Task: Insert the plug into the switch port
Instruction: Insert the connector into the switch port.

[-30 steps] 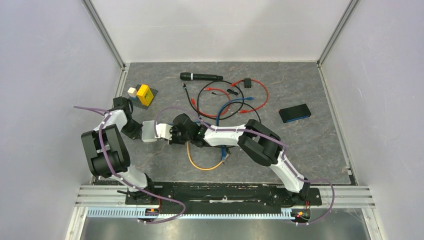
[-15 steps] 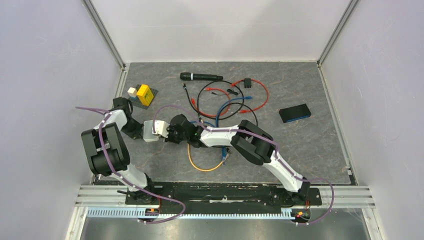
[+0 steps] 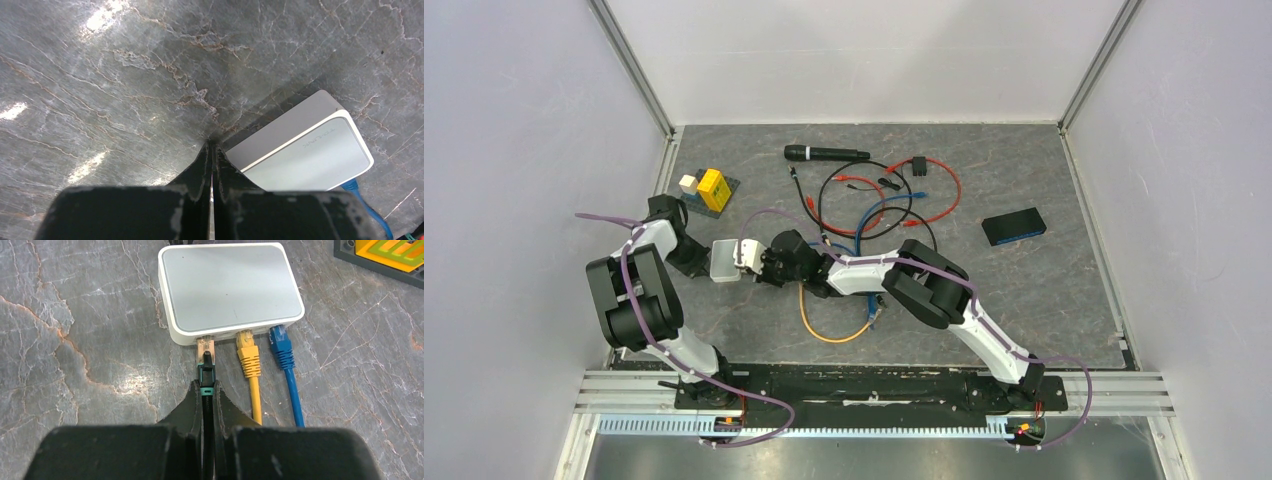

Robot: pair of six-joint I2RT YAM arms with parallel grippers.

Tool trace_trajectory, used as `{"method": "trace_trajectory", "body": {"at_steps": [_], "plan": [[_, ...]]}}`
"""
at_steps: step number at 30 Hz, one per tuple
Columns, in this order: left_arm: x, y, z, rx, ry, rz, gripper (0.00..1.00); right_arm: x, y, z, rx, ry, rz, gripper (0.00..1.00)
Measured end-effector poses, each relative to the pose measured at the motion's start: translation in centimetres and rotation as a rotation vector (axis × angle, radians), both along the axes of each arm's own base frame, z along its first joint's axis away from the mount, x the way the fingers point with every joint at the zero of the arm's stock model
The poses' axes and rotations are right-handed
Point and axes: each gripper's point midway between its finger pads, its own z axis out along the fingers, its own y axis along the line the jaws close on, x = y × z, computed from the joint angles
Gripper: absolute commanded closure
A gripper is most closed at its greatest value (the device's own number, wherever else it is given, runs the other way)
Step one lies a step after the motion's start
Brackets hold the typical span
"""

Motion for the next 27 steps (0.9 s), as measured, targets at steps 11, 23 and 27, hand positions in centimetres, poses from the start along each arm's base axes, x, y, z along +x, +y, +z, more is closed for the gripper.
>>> {"method": "trace_trajectory", "body": {"at_steps": [11, 23, 27], "plan": [[0.6, -0.4, 0.0, -0.026, -0.033, -0.035, 0.98, 0.0, 0.2, 0.1, 0.015, 0.004, 0.029, 1.0], [1.7, 0.1, -0.1, -0.019, -0.161, -0.01, 0.98, 0.8, 1.2, 0.1, 0.011, 0.038, -0.005, 1.0], [2.6, 0.3, -0.1, -0.024, -0.226, 0.014, 0.98, 1.1, 1.6, 0.1, 0.016, 0.04, -0.011, 1.0]]}}
